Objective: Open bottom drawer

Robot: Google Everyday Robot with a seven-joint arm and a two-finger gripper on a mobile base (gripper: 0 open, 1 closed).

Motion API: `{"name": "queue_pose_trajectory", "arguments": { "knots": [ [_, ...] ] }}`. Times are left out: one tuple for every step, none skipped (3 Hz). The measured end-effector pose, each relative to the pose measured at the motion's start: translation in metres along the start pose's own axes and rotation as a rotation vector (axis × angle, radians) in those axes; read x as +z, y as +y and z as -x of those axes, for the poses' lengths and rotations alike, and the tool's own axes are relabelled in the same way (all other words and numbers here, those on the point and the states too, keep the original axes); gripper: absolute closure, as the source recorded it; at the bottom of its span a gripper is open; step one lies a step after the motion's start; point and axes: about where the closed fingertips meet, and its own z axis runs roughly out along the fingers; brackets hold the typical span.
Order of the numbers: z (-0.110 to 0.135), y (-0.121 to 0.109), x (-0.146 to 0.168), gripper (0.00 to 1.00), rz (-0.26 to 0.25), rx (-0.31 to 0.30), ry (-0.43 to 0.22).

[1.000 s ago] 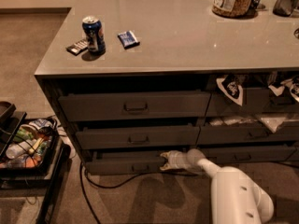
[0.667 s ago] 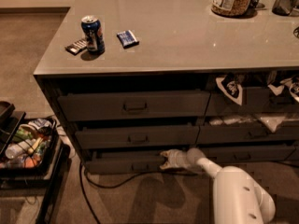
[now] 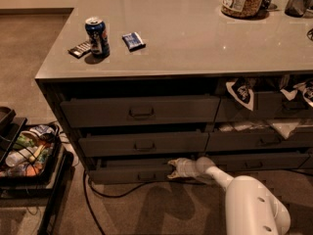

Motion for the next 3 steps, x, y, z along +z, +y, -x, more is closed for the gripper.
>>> {"name": "queue_pose_trajectory", "arguments": {
  "knots": [
    [0.0014, 0.0054, -0.0027, 1.0, 0.001, 0.01, -0.009],
    [0.0017, 0.0058, -0.0028, 1.0, 0.001, 0.011, -0.009],
    [0.0037, 0.0122, -0.0071, 1.0, 0.004, 0.024, -0.021]
  ]
}}
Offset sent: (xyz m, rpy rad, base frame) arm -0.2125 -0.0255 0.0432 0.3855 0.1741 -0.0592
